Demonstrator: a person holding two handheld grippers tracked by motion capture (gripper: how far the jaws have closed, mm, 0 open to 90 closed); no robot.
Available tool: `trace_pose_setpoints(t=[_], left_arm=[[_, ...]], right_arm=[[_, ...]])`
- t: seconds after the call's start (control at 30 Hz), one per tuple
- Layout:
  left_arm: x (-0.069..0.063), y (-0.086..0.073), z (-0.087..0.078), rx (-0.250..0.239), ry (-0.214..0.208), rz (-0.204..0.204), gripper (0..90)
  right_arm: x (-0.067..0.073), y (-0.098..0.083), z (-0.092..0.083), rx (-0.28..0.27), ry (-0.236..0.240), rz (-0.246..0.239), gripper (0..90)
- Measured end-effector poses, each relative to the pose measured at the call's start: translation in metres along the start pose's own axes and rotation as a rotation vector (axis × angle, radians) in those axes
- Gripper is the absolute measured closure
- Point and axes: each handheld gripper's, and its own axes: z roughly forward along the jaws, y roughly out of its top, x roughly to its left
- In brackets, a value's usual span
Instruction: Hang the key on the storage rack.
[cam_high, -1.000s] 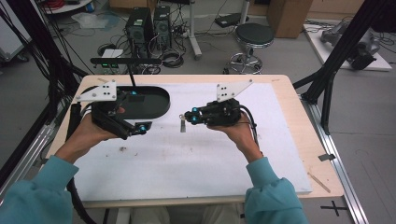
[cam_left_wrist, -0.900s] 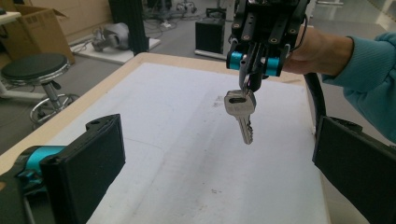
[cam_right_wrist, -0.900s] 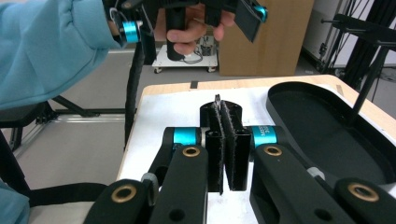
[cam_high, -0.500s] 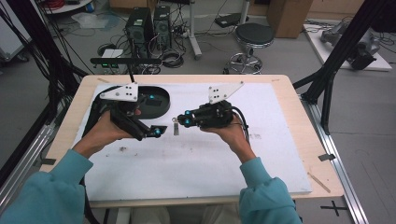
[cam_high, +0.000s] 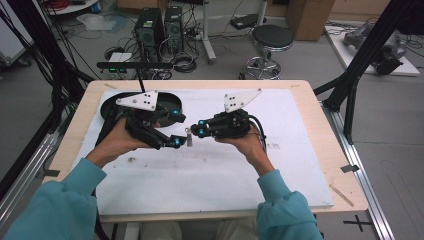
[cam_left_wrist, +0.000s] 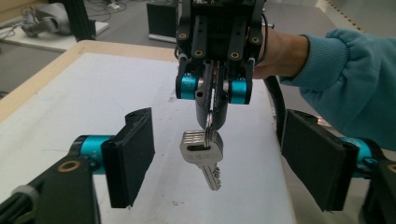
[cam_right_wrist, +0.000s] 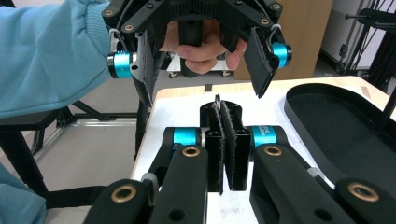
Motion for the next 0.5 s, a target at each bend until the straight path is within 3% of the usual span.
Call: trace_pose_setpoints(t=[0.37, 0.5], left_arm=[[0.0022, -0.0007, -0.001, 0.0, -0.034, 0.002, 52.7], [0.0026, -0.0011, -0.0012, 0.005, -0.029, 0.008, 59.3]], right_arm=[[-0.0013, -0.0006, -0.0013, -0.009, 0.015, 0.001, 88.6], [-0.0018, -0.0009, -0.0008, -0.01, 0.018, 0.003, 88.5]])
